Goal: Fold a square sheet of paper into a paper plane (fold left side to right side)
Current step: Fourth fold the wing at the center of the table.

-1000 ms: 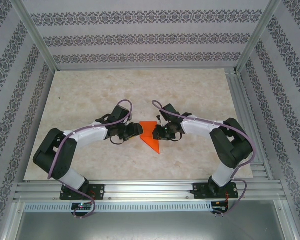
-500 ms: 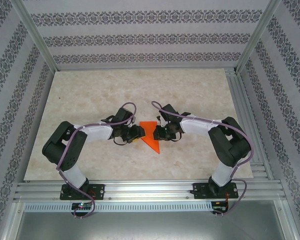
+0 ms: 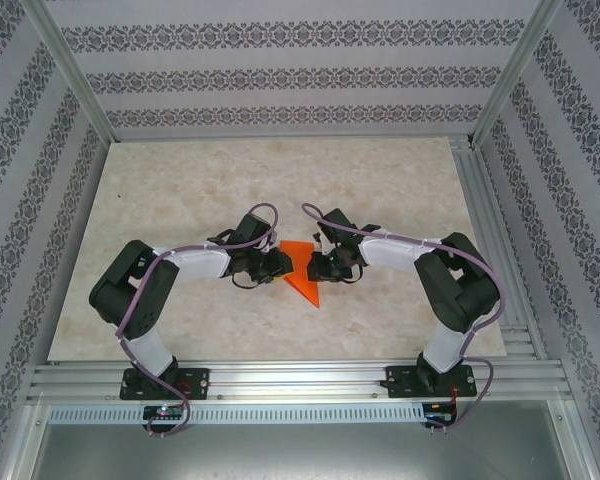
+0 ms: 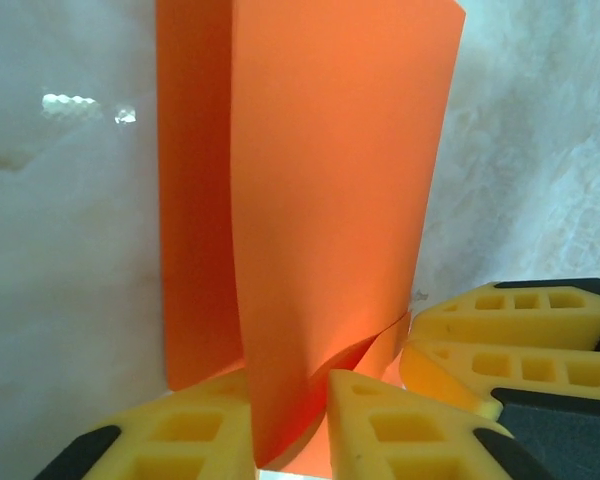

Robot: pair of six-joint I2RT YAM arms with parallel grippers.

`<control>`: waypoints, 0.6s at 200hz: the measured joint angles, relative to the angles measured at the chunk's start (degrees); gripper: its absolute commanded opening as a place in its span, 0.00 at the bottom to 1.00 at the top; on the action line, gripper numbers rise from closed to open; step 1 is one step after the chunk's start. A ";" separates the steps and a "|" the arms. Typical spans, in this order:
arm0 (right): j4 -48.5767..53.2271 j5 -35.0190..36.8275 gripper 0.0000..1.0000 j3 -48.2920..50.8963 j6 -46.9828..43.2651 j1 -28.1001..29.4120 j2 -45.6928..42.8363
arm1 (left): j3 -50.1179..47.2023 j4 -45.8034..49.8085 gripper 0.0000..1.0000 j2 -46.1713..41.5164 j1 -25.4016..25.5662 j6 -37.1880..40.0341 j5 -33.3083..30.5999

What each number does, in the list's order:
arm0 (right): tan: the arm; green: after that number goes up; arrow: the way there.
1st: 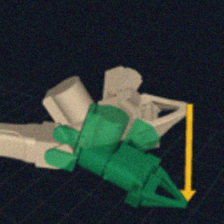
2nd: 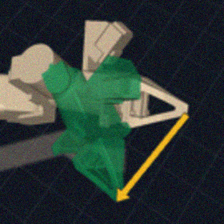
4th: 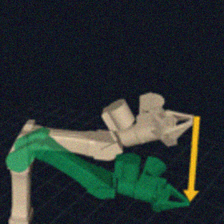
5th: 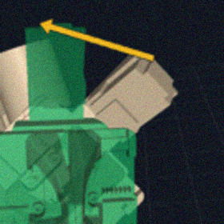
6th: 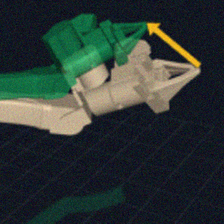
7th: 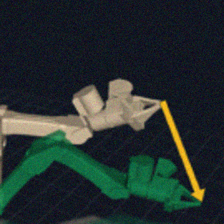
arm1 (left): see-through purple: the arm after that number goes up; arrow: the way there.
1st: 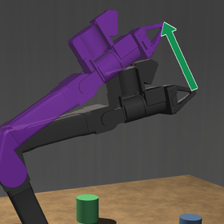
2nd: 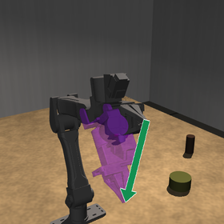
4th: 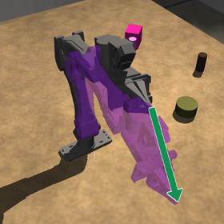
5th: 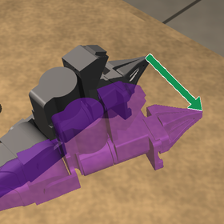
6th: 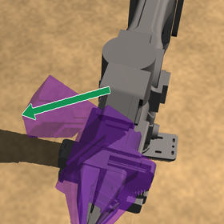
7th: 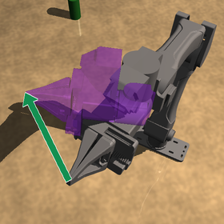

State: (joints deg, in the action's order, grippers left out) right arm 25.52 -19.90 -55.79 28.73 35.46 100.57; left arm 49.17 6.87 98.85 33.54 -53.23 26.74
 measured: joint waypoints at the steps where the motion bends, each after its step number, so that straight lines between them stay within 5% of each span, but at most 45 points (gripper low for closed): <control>1: 0.00 0.02 0.23 0.00 -0.02 0.00 0.00 | 0.00 0.00 0.19 0.00 0.00 -0.07 -0.02; 66: 1.01 8.00 0.39 0.94 -2.40 1.27 -7.98 | 0.28 0.07 0.07 -0.04 0.02 -0.26 -0.02; 120: 0.33 24.52 0.41 4.33 -3.91 16.55 -13.81 | 1.07 0.52 0.05 -0.07 0.37 -0.46 -0.02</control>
State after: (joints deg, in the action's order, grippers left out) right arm 25.85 4.62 -51.46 24.82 52.01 86.76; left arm 50.24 7.40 98.78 33.91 -53.69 26.72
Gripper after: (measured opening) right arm 0.408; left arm 0.069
